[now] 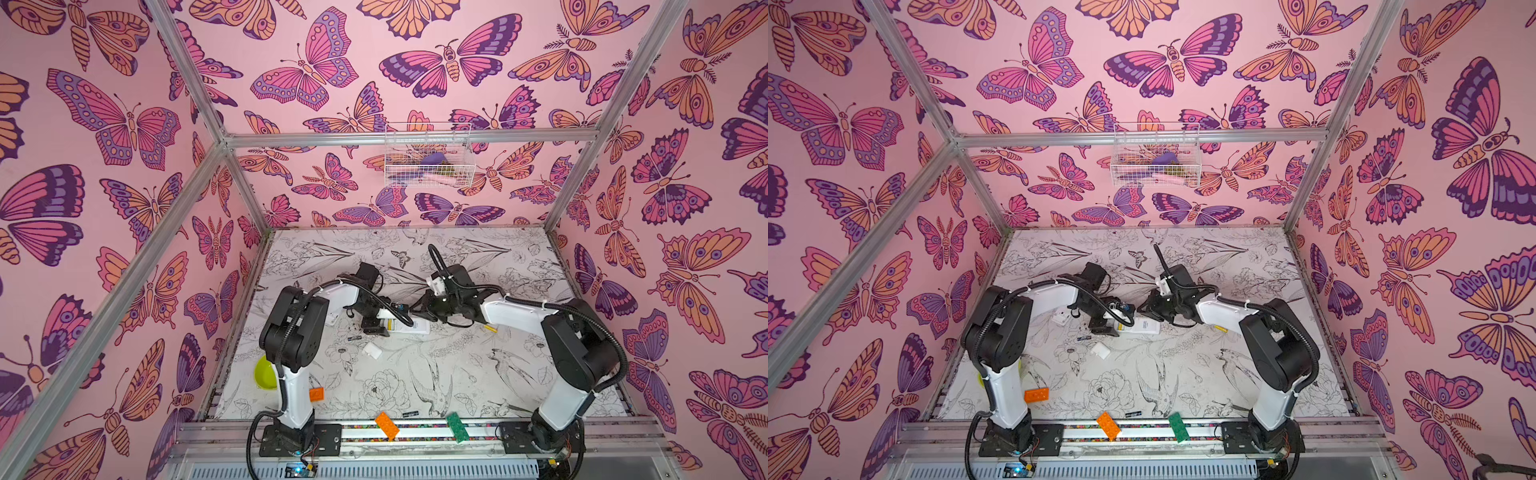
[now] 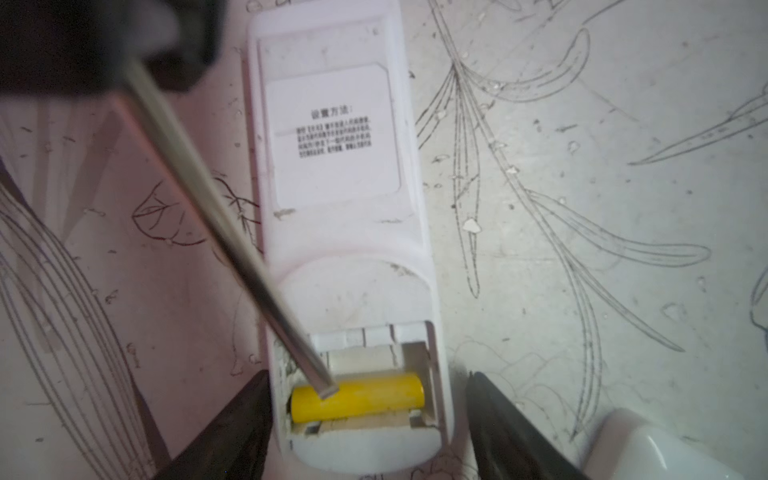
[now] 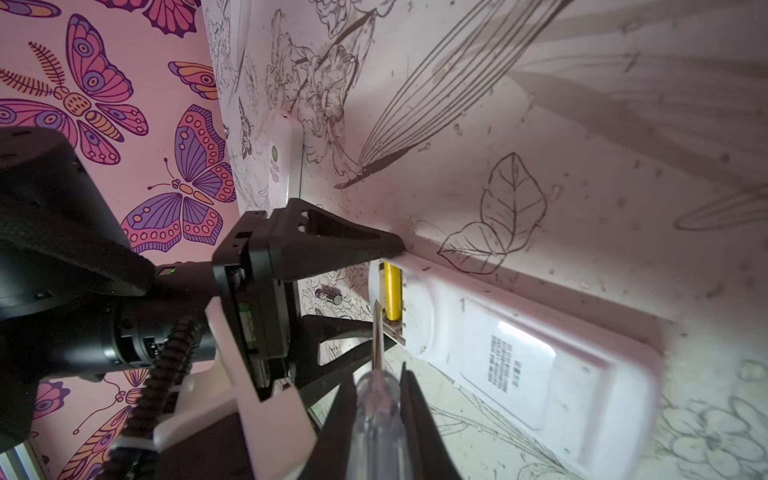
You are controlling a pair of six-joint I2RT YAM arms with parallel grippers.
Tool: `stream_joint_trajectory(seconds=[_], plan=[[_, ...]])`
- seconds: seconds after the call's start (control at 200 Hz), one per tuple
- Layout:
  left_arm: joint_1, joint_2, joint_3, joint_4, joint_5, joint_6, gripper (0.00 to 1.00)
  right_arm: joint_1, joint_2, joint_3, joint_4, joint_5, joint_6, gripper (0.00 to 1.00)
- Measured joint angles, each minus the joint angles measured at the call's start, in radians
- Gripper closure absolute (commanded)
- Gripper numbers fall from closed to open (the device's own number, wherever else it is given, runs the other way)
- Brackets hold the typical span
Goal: Unload the batteries from the remote control
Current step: 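Insert the screwdriver tip beside the remaining yellow battery with the right gripper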
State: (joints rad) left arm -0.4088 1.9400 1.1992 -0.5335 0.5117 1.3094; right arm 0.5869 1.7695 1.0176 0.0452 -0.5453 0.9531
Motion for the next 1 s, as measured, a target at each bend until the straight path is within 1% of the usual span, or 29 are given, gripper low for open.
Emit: stream_joint_trajectory(seconds=[0.06, 0.356, 0.431, 0.501, 0.541, 0.746, 0.811, 0.997], plan=[[-0.004, 0.0, -0.003, 0.015, 0.001, -0.008, 0.31, 0.003, 0.002, 0.0, -0.004, 0.001, 0.0, 1.0], [-0.011, -0.012, -0.03, 0.058, 0.011, -0.021, 0.43, 0.017, 0.017, 0.029, -0.079, 0.007, -0.012, 1.0], [-0.013, -0.017, -0.037, 0.068, 0.011, -0.021, 0.43, 0.02, 0.018, 0.04, -0.102, 0.014, -0.014, 1.0], [-0.013, -0.021, -0.045, 0.077, 0.011, -0.021, 0.39, 0.024, 0.019, 0.05, -0.116, 0.021, -0.015, 1.0], [-0.013, -0.024, -0.05, 0.083, 0.011, -0.021, 0.39, 0.025, 0.02, 0.055, -0.122, 0.026, -0.015, 1.0], [-0.013, -0.029, -0.056, 0.091, 0.007, -0.029, 0.46, 0.031, 0.026, 0.068, -0.153, 0.059, -0.014, 1.0], [-0.014, -0.032, -0.059, 0.093, 0.005, -0.034, 0.46, 0.032, 0.038, 0.086, -0.171, 0.059, -0.015, 1.0], [-0.016, -0.032, -0.06, 0.094, -0.004, -0.045, 0.36, 0.044, 0.072, 0.14, -0.218, 0.082, -0.027, 1.0]])
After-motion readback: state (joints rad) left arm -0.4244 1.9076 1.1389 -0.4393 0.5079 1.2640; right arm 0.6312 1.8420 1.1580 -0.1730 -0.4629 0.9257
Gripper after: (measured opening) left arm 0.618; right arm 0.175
